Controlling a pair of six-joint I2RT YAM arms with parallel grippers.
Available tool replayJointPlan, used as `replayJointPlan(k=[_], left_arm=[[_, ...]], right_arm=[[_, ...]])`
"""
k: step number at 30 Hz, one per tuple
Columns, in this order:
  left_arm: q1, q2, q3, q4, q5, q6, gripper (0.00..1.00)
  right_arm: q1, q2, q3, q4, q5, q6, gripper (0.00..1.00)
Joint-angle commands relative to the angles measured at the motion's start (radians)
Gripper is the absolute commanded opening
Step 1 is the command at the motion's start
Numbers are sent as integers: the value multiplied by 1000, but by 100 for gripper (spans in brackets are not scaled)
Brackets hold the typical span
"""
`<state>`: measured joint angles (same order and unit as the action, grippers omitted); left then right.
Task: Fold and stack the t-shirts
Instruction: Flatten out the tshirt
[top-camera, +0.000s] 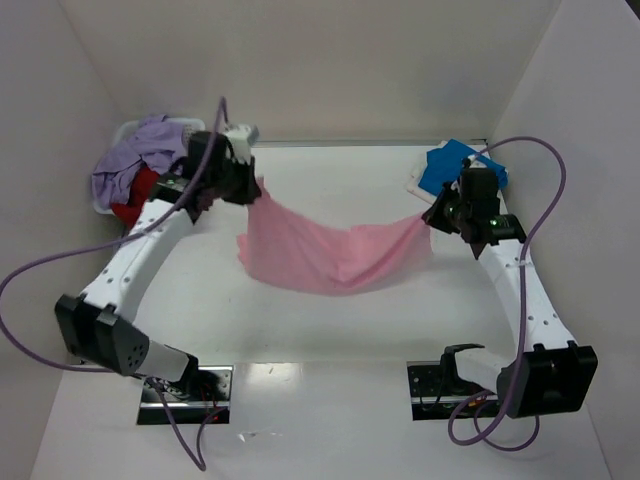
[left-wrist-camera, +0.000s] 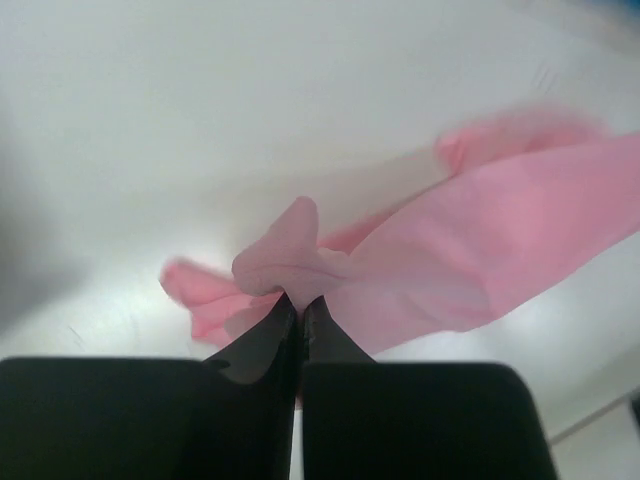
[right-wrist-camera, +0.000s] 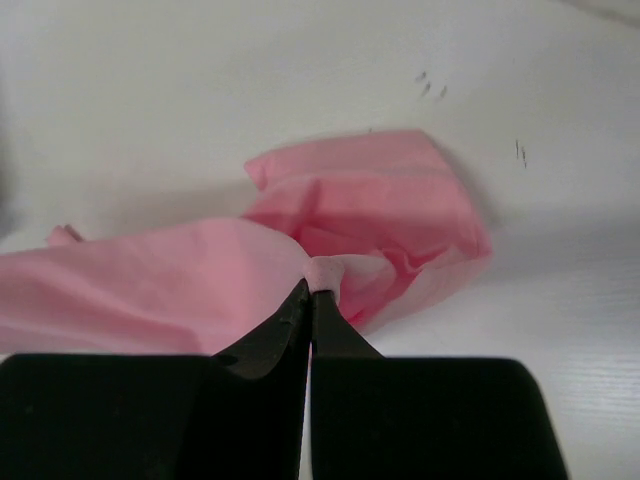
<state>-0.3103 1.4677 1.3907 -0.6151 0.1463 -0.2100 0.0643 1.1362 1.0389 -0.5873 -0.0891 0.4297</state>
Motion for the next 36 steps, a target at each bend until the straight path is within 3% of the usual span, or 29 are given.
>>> replayJointPlan(k=[1,4,5,8,15,19,25,29,30,33,36], left_arm=[[4,-177,289,20,-120,9,0],[4,-245,361,57,-226,32,0],[4,-280,372,67,-323,47,0],[4,-329,334,67,-393,60,0],[4,-483,147,110,-402,23,0],[4,-497,116,75,-402,14,0],[4,-517,58,41,-309,-61,0],[4,-515,-34,9,-202,-103,1],[4,-491,-73,-27,-148,-129,2],[4,-480,-172,-54,-29,-143,1],[4,-567,-286,-89,36,-169,1]], right_arm=[[-17,23,194,55,49,-2,0],[-41,43,291,55,60,-2,0],[-61,43,355,69,60,-2,0],[-81,53,423,78,60,-2,0],[-81,53,451,89,40,-11,0],[-81,62,478,89,29,-11,0],[-81,50,487,76,20,-11,0],[-81,-32,343,86,21,-11,0],[-81,-58,231,86,63,-11,0],[-81,-68,164,75,63,-11,0],[-81,-90,101,87,63,-22,0]])
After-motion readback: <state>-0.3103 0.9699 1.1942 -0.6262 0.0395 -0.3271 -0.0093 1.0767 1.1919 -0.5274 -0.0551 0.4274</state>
